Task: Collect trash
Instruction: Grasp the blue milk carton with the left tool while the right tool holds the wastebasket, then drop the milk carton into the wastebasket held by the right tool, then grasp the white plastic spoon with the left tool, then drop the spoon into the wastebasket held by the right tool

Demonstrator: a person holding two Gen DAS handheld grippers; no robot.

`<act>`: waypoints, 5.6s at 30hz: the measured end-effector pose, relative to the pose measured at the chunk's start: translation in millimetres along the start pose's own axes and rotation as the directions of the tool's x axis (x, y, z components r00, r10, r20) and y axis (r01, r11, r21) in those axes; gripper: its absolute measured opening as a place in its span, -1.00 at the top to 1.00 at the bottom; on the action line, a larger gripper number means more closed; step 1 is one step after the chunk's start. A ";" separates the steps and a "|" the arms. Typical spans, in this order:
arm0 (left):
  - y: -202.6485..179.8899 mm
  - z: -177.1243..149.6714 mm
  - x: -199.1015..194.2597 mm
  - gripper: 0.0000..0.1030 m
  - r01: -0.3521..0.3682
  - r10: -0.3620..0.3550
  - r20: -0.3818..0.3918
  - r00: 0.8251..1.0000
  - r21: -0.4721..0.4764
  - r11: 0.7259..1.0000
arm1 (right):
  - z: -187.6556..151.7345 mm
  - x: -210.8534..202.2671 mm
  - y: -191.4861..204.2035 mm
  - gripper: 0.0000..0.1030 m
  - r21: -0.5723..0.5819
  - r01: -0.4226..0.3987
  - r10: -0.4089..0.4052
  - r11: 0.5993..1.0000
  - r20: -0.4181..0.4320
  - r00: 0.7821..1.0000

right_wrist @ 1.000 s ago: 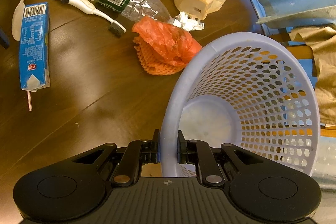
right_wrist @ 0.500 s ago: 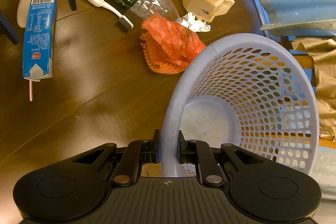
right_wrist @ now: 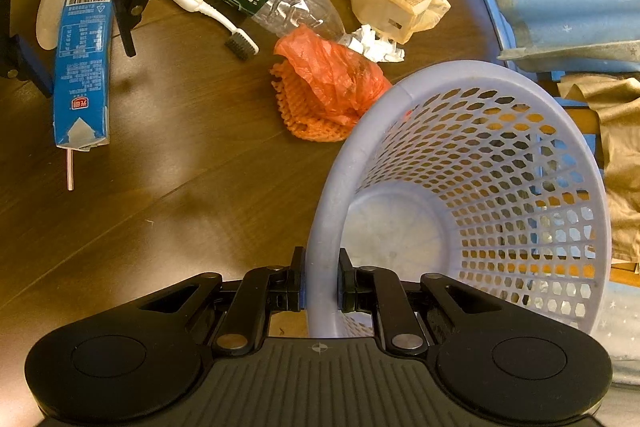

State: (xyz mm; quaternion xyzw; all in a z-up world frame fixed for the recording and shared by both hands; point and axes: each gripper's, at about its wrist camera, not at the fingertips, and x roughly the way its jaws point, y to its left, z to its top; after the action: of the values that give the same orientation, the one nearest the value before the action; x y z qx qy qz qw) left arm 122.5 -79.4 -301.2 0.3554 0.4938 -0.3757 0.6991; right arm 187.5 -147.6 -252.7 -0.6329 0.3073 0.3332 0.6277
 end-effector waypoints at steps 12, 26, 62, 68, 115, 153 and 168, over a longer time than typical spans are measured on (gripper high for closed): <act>2.9 -4.2 -0.5 0.30 -0.002 0.001 -0.007 1.000 -0.051 0.999 | 1.7 -0.9 -1.5 0.80 0.013 -0.006 0.006 1.000 0.000 1.000; 33.4 -2.6 -57.7 0.30 -0.092 0.096 0.020 0.995 -0.143 0.985 | 2.2 1.0 -4.5 0.80 0.021 -0.011 0.011 1.000 0.005 1.000; 142.7 144.4 -164.5 -0.16 -0.197 0.271 0.393 0.879 -0.218 0.956 | -1.8 -1.6 -2.7 0.81 0.022 -0.013 0.013 1.000 0.016 1.000; 147.6 134.4 -168.3 -0.16 -0.214 0.300 0.380 0.875 -0.252 0.944 | -1.7 -1.4 -4.7 0.81 0.034 -0.013 0.012 0.999 0.018 1.000; -11.7 -119.0 -28.8 0.28 0.092 -0.093 0.002 0.996 0.144 0.985 | 15.2 -0.7 -4.7 0.80 0.023 -0.019 0.019 1.000 0.006 1.000; 51.9 -67.3 -97.6 0.93 -0.009 0.010 0.077 0.997 -0.014 1.000 | 14.9 0.0 -0.6 0.80 0.009 -0.016 0.016 1.000 0.021 1.000; 126.0 13.8 -176.2 0.93 -0.157 0.200 0.251 0.947 -0.180 0.971 | 15.9 -3.7 -4.2 0.80 0.028 -0.021 0.020 0.999 0.028 0.999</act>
State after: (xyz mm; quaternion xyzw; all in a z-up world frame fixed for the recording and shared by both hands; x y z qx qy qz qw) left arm 198.2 -2.1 -113.0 0.2883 0.3889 -0.3149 0.8164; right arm 188.1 -131.7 -247.1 -0.6163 0.3096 0.3439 0.6372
